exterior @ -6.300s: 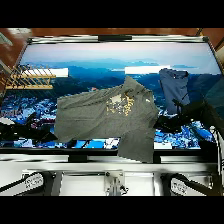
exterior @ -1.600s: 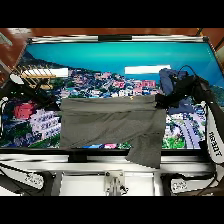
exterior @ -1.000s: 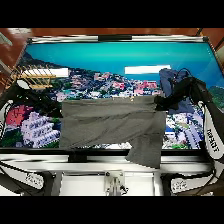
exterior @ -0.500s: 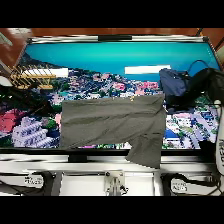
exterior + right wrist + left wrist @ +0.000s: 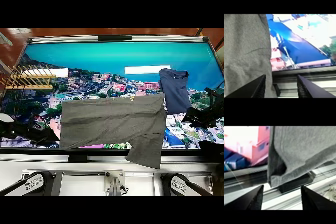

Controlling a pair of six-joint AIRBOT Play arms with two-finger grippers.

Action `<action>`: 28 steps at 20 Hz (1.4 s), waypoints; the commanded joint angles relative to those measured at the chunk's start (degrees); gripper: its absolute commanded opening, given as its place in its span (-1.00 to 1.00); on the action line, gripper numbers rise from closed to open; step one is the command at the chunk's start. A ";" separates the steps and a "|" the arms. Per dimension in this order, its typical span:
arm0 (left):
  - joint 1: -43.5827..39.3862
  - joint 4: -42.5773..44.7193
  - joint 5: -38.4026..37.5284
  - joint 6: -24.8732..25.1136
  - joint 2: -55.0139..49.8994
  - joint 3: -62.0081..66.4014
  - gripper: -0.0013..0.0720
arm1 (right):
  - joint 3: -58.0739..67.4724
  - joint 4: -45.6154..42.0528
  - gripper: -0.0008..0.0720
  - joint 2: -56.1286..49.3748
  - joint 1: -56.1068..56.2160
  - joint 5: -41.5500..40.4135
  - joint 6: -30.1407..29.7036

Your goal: Fold the shirts.

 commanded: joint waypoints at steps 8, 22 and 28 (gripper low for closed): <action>-4.52 -3.39 6.38 4.70 -4.09 -3.76 0.55 | -1.31 5.57 0.41 0.81 -1.20 1.77 -0.04; -6.45 -6.38 5.11 4.55 -4.83 -3.69 -0.88 | -20.61 6.43 0.42 0.83 3.08 3.26 -6.64; -6.40 -6.38 4.87 4.57 -4.83 -3.69 -0.88 | -25.18 7.58 0.41 0.81 6.67 12.48 -6.36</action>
